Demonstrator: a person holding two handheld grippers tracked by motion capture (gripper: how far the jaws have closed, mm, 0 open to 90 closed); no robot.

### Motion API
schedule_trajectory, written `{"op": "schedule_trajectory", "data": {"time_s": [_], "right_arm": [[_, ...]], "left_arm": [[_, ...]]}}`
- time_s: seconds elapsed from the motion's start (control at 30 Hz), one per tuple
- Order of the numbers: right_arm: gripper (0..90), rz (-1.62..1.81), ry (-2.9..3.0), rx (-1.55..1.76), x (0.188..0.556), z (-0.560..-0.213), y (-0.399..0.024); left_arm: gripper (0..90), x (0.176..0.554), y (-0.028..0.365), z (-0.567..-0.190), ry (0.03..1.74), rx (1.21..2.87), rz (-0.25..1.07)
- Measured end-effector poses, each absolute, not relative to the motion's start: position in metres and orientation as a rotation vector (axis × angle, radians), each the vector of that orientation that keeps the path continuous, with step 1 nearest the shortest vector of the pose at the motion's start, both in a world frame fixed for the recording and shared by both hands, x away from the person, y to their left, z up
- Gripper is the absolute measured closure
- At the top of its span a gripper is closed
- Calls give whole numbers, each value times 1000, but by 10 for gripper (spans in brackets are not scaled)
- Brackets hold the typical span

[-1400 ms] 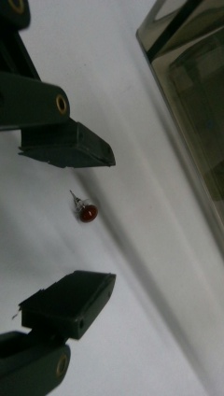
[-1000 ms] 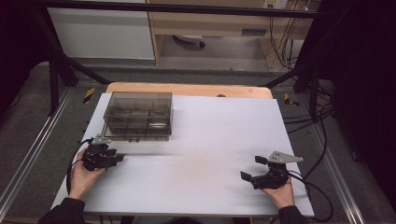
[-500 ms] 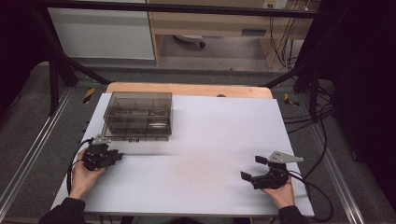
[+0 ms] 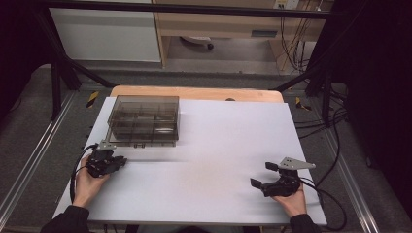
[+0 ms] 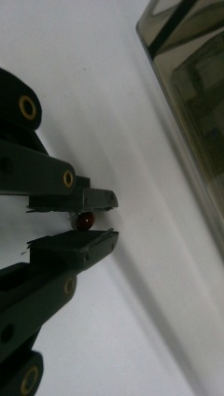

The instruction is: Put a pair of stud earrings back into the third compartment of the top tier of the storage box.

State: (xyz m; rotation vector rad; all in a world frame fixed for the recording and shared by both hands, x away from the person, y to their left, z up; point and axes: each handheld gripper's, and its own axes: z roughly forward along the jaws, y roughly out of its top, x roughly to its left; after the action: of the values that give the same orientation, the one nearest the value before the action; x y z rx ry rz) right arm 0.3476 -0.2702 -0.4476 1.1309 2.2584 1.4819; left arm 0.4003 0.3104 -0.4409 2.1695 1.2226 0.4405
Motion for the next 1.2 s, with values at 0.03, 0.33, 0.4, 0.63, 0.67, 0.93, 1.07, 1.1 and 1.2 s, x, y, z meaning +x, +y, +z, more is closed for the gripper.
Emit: {"op": "schedule_trajectory", "data": {"time_s": [0.03,0.33,0.4,0.63,0.67,0.93,1.07,1.1,1.2], "right_arm": [[15,1482,2258,1131,348,-448,-270],[15,1480,2259,1130,348,-448,-270],[15,1481,2259,1130,348,-448,-270],[15,1478,2260,1132,348,-448,-270],[15,1478,2260,1133,348,-448,-270],[15,1477,2261,1133,347,-448,-270],[15,1477,2261,1133,347,-448,-270],[15,1478,2260,1134,347,-447,-270],[15,1475,2262,1130,347,-447,-270]], "left_arm": [[783,400,310,-441,1223,2169,440],[792,400,311,-440,1224,2161,430],[792,399,311,-439,1221,2159,429],[793,396,312,-434,1219,2136,422],[793,395,312,-434,1219,2134,422],[794,389,313,-428,1212,2112,404],[794,385,312,-424,1201,2103,401],[794,383,311,-423,1199,2102,399],[795,380,309,-420,1189,2099,397]]}}
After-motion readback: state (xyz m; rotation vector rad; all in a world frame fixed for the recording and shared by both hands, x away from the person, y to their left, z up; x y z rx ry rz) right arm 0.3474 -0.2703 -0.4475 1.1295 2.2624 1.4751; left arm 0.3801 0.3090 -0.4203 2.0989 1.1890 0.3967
